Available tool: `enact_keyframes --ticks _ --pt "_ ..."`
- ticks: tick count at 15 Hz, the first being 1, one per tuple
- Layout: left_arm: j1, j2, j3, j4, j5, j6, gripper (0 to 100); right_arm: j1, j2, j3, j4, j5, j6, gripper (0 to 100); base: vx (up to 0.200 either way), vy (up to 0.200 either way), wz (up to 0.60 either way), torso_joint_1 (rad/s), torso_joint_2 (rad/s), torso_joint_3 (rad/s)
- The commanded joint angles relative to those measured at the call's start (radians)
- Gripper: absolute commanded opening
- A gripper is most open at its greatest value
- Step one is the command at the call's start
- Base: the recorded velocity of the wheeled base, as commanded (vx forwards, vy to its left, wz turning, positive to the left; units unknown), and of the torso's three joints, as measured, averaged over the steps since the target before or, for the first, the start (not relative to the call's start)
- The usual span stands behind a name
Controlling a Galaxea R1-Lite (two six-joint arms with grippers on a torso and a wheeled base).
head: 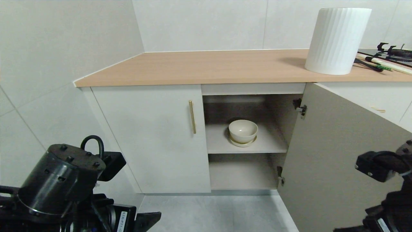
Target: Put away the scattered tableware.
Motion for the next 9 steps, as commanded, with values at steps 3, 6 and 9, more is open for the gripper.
enact_keyframes --ticks 3,6,9 --pt "0.0 0.004 -0.001 0.0 0.001 0.0 100 0.073 -0.18 -0.06 0.246 -0.003 -0.098 100 0.0 -0.2 0.0 -0.002 0.0 0.005" --pt "0.0 0.002 -0.001 0.0 0.001 0.0 100 0.073 -0.223 -0.074 0.356 -0.01 -0.144 100 0.0 -0.067 0.0 -0.001 0.0 0.002" --pt "0.0 0.002 -0.001 0.0 0.001 0.0 100 0.046 -0.231 -0.069 0.37 -0.089 -0.157 100 0.0 0.0 0.0 0.0 0.0 0.0"
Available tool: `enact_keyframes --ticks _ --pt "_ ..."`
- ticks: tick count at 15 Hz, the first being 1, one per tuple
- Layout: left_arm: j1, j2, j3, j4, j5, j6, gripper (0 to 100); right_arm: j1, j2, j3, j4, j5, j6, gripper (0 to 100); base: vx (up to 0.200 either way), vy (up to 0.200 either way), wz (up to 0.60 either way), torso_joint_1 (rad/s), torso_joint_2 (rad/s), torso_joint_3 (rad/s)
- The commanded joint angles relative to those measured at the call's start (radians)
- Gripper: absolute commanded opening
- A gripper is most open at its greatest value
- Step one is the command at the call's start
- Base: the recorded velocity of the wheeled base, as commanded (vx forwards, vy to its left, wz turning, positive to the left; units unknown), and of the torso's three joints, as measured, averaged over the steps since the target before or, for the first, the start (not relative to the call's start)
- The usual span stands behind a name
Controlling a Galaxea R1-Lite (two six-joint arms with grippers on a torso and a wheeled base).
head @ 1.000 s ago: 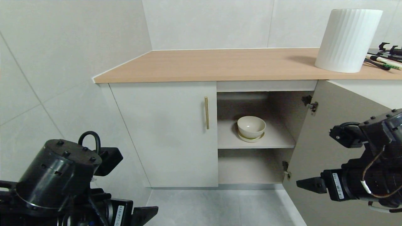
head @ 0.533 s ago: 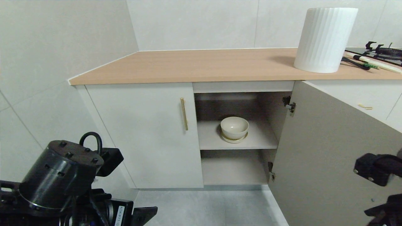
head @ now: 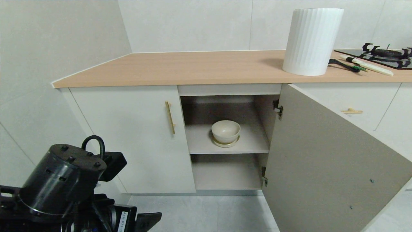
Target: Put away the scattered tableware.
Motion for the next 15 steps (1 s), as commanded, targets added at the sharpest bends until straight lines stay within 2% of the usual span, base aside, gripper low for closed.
enact_keyframes --ticks 1,4,9,13,15 --pt "0.0 0.001 0.0 -0.001 0.0 -0.001 100 -0.038 -0.011 0.003 -0.007 -0.065 0.0 100 0.0 0.0 0.0 0.0 0.0 0.0" --pt "0.0 0.003 0.0 -0.001 0.0 -0.001 100 -0.103 -0.016 -0.006 -0.019 -0.086 0.0 100 0.0 0.0 0.0 0.0 0.0 0.0" --pt "0.0 0.001 0.0 -0.001 0.0 -0.001 100 -0.299 0.024 -0.049 -0.041 -0.123 -0.008 100 0.0 0.0 0.0 0.0 0.0 0.0" --pt "0.0 0.003 0.0 -0.001 0.0 -0.002 100 -0.522 0.09 -0.043 -0.194 -0.112 -0.071 100 0.0 0.0 0.0 0.0 0.0 0.0" --pt "0.0 0.003 0.0 -0.001 0.0 -0.001 100 -0.604 0.118 -0.025 -0.284 -0.111 -0.094 100 0.0 0.0 0.0 0.0 0.0 0.0"
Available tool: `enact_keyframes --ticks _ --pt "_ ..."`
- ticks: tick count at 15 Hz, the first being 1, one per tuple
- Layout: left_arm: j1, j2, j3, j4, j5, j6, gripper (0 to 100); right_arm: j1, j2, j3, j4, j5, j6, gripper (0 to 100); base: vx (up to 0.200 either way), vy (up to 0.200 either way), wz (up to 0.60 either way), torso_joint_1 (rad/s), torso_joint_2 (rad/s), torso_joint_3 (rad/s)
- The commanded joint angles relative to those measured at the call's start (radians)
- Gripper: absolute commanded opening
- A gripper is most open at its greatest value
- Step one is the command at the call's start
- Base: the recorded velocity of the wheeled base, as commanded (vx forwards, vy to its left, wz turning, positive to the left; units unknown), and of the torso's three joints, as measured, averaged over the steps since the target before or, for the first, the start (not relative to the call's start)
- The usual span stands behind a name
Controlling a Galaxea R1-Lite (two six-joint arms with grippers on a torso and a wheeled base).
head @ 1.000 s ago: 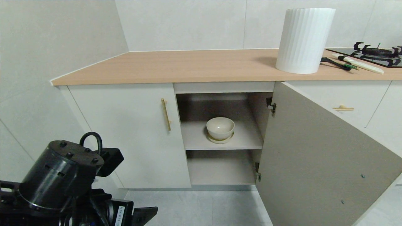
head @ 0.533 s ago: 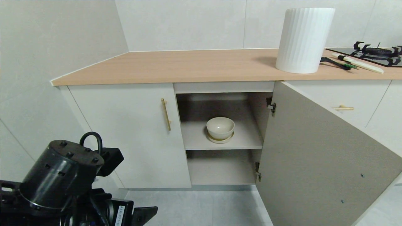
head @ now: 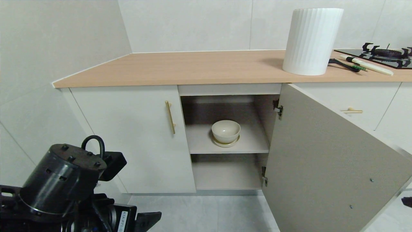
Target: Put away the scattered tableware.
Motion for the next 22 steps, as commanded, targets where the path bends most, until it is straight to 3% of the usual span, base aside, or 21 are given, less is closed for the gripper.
enact_keyframes --ticks 1,6,10,14,19,22 --pt "0.0 0.002 0.0 0.0 0.001 -0.001 100 -0.079 0.059 0.021 -0.055 0.002 -0.01 100 0.0 0.0 0.0 0.0 0.0 0.0" --pt "0.0 0.003 0.0 0.0 0.001 -0.001 100 -0.131 0.168 0.089 -0.269 0.026 -0.004 100 0.0 0.0 0.0 0.0 0.0 0.0" --pt "0.0 0.002 0.0 0.0 0.001 -0.001 100 -0.147 0.181 0.093 -0.292 0.149 -0.004 100 0.0 0.0 0.0 0.0 0.0 0.0" --pt "0.0 0.003 0.0 -0.001 0.001 -0.001 100 -0.137 0.184 0.097 -0.292 0.169 -0.004 100 0.0 0.0 0.0 0.0 0.0 0.0" --pt "0.0 0.002 0.0 0.0 0.002 -0.001 100 -0.064 0.184 0.116 -0.294 0.189 0.002 100 0.0 0.0 0.0 0.0 0.0 0.0" --pt "0.0 0.0 0.0 0.0 0.002 0.001 100 0.025 0.191 0.132 -0.322 0.195 0.051 100 0.0 0.0 0.0 0.0 0.0 0.0"
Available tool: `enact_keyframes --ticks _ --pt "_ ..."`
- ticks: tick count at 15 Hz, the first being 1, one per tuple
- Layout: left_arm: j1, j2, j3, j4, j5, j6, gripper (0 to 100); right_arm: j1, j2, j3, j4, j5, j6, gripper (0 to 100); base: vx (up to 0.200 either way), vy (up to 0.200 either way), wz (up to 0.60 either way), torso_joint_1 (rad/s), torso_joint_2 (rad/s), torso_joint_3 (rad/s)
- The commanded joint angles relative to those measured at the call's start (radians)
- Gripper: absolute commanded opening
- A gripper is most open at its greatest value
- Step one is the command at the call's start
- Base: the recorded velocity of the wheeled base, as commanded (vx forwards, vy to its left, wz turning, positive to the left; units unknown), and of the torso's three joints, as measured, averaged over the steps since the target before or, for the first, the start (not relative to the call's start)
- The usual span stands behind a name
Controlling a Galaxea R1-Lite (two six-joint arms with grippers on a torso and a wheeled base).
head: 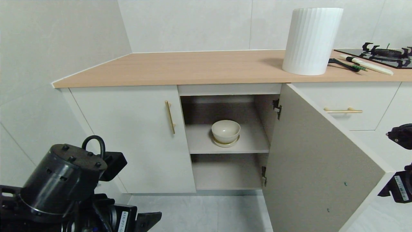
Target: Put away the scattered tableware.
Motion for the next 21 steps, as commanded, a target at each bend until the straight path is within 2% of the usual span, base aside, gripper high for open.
enact_keyframes --ticks 1,4,7,9,12,14,17,21 --pt "0.001 -0.001 0.0 0.0 0.001 -0.001 100 0.067 0.006 0.029 -0.053 0.001 0.03 100 0.0 0.0 0.0 0.0 0.0 0.0" --pt "0.001 -0.001 0.0 -0.001 0.001 0.001 100 0.125 0.025 0.077 -0.169 -0.001 0.063 100 0.0 0.0 0.0 0.0 0.0 0.0" --pt "0.001 -0.002 0.0 0.0 0.001 -0.001 100 0.17 0.05 0.092 -0.202 -0.001 0.102 100 0.0 0.0 0.0 0.0 0.0 0.0" --pt "0.001 -0.002 0.0 0.0 0.001 -0.001 100 0.18 0.05 0.094 -0.202 -0.001 0.106 100 0.0 0.0 0.0 0.0 0.0 0.0" --pt "0.001 -0.002 0.0 0.0 0.002 -0.001 100 0.18 0.062 0.094 -0.216 0.001 0.108 100 -0.2 0.0 0.0 0.002 0.0 -0.001" --pt "0.001 -0.002 -0.001 0.0 0.001 -0.001 100 0.202 0.09 0.12 -0.304 -0.001 0.135 100 -0.2 0.0 0.0 0.012 0.0 0.0" --pt "0.001 -0.004 -0.001 -0.001 0.001 -0.001 100 0.24 0.118 0.143 -0.406 -0.002 0.198 100 0.0 0.0 0.0 0.0 0.0 0.0" --pt "0.001 -0.005 -0.001 0.0 0.001 -0.001 100 0.246 0.147 0.146 -0.455 -0.004 0.232 100 0.0 0.0 0.0 0.0 0.0 0.0"
